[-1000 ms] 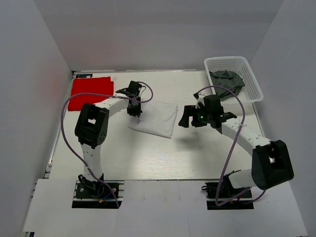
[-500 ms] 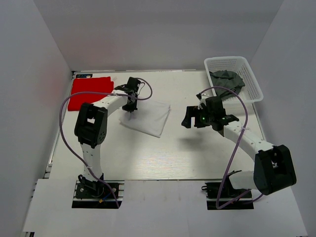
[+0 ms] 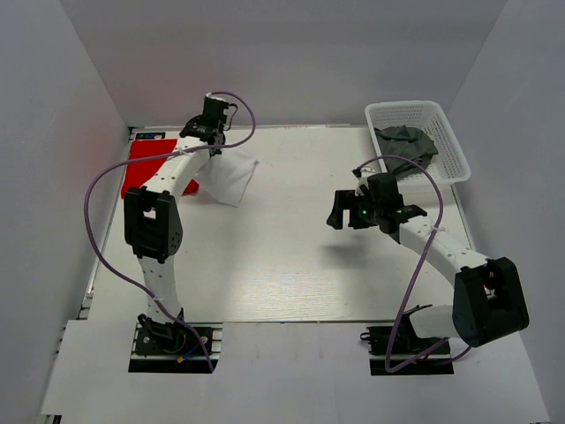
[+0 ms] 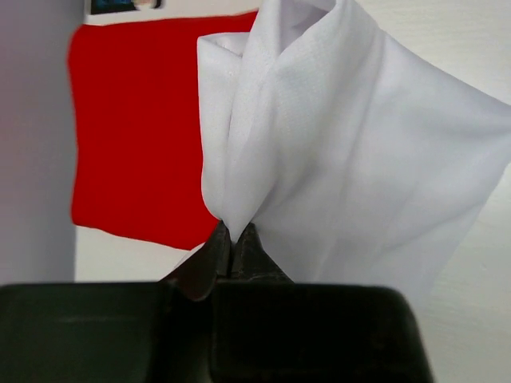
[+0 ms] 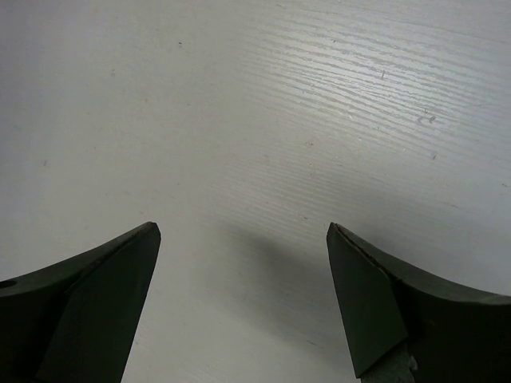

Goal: Fold and stack the t-shirts
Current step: Put the neatly folded tshirt into the corner of the board with the left arm

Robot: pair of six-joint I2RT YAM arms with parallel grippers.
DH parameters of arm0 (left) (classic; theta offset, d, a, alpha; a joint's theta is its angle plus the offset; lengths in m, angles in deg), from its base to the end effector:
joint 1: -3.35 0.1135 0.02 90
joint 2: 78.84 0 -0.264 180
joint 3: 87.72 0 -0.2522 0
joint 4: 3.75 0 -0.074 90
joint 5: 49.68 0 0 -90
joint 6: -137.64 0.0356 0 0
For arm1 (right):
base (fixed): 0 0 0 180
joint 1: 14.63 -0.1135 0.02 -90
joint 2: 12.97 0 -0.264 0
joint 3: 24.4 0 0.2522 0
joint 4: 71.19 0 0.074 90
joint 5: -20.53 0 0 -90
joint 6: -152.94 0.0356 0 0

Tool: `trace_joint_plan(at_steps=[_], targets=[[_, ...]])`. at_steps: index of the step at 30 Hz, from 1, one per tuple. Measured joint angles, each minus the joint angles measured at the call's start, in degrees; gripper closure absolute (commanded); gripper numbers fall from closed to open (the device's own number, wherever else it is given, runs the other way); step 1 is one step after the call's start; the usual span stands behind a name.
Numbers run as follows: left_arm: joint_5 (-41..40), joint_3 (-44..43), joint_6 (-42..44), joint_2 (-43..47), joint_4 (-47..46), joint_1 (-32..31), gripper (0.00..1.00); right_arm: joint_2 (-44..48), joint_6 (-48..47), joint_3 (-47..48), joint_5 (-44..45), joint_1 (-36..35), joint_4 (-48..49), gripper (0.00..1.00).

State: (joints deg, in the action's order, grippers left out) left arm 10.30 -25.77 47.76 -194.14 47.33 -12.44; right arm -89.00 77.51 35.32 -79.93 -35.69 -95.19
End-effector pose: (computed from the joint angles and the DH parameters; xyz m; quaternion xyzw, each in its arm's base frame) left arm 0.4421 -0.1065 0.2860 0.0337 0.9068 0.1930 0.3733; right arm 0.2603 0.1072 0.2283 -0.0894 0.9001 0.2068 0.3730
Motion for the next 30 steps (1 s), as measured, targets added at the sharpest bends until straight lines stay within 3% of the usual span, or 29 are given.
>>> trace_joint_plan(at_steps=[13,30], targets=[[-1.4,-11.0,5.5,-2.9,0.3,7.6,1.0,0.0,0.0,1.3,0.3,0.0,-0.5,0.09],[2.6,-10.1,6.1,0.5,-0.1,7.9,1.0,-0.7,0.1,2.6,-0.2,0.0,-1.9,0.09]])
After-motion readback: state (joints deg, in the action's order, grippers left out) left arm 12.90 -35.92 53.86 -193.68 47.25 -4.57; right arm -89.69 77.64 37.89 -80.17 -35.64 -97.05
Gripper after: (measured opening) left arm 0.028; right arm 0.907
